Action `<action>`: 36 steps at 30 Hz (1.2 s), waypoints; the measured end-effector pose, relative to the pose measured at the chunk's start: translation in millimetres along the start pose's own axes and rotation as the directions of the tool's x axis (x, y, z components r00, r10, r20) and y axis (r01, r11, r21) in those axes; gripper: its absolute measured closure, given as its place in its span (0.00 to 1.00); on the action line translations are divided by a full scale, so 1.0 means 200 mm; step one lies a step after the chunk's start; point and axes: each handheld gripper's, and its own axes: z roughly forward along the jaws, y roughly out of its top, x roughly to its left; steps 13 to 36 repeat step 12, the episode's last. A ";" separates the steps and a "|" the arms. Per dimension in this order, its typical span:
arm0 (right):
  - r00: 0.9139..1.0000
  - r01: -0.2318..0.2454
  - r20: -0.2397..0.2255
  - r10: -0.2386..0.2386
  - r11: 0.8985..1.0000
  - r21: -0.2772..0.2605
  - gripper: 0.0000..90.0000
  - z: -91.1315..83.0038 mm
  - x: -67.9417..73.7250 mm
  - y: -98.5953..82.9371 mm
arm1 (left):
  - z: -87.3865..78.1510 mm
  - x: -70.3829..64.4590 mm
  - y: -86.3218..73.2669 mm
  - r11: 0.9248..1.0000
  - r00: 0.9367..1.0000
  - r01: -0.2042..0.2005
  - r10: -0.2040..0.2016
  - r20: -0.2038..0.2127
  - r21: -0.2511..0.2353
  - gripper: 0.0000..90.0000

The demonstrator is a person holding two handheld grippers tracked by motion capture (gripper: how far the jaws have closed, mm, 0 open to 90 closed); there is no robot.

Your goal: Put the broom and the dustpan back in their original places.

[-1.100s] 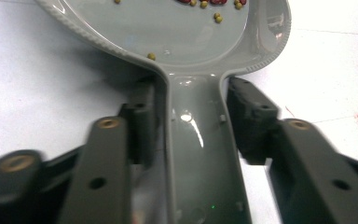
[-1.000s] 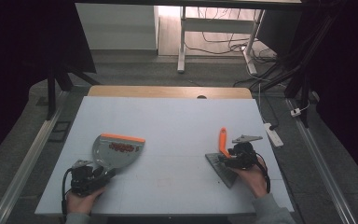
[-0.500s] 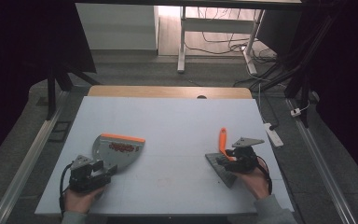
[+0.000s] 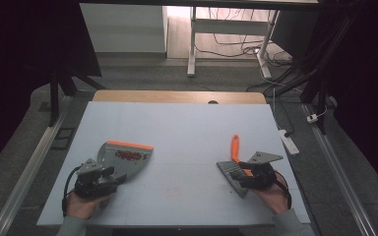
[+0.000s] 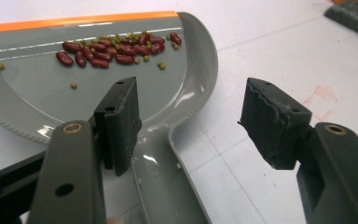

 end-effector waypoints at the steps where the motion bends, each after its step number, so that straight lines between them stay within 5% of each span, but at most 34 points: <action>1: 1.000 0.002 0.001 -0.002 1.000 -0.005 0.49 -0.01 0.00 0.00 | 0.00 0.00 0.00 1.000 1.000 -0.002 0.002 0.002 0.001 0.43; 36: 1.000 0.019 -0.004 -0.019 0.999 -0.029 0.49 -0.03 0.00 -0.02 | 0.01 -0.01 0.00 1.000 1.000 -0.011 0.011 0.019 0.009 0.43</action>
